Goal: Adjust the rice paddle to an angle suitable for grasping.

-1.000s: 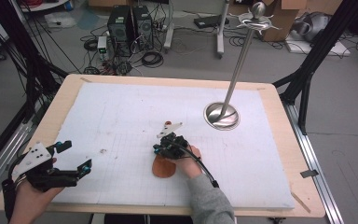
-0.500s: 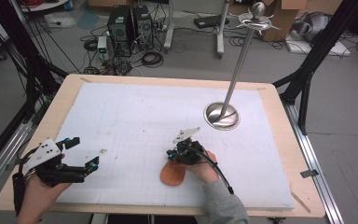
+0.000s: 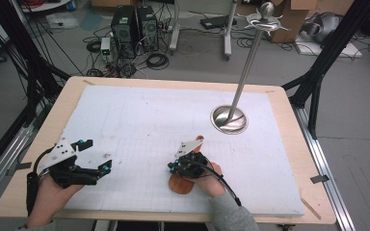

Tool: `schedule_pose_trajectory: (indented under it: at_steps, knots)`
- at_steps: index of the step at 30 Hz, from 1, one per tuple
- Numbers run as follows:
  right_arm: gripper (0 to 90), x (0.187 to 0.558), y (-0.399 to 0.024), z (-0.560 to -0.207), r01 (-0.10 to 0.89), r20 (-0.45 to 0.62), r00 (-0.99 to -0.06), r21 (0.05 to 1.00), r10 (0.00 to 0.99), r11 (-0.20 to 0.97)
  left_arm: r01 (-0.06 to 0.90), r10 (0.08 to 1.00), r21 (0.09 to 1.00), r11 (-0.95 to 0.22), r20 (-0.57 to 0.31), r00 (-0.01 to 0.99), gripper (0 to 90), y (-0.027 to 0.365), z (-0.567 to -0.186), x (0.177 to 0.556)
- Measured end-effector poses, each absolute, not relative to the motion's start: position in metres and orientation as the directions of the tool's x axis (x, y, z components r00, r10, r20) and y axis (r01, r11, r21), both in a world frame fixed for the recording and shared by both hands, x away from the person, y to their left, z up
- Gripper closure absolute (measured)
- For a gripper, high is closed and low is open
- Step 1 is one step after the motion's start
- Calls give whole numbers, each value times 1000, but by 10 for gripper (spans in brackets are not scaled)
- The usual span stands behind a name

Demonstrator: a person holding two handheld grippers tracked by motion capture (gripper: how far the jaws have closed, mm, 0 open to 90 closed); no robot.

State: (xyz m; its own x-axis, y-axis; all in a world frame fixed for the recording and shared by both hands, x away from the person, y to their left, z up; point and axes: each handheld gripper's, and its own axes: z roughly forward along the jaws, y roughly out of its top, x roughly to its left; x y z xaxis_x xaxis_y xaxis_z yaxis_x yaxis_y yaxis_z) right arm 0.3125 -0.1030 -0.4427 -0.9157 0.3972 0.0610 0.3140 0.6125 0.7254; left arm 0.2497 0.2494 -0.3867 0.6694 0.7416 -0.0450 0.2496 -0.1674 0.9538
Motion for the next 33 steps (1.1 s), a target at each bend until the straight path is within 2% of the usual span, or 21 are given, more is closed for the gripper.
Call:
schedule_pose_trajectory:
  at_steps: [5,13,20,27,33]
  knots:
    - [900,309,-103,-442,315,69,-919,720,389,618,245,736,955,-164,-47,675,18,246,-387,253]
    - [900,293,-126,-442,324,72,-915,719,398,615,245,722,955,-164,-54,690,18,238,-387,262]
    - [900,279,-161,-440,333,55,-906,705,419,626,240,700,955,-173,-52,713,19,224,-386,270]
    - [900,273,-215,-442,376,81,-882,716,464,588,239,677,952,-189,-50,734,18,210,-387,278]
    - [900,273,-241,-441,411,104,-865,710,491,572,235,667,953,-190,-50,744,18,203,-386,280]
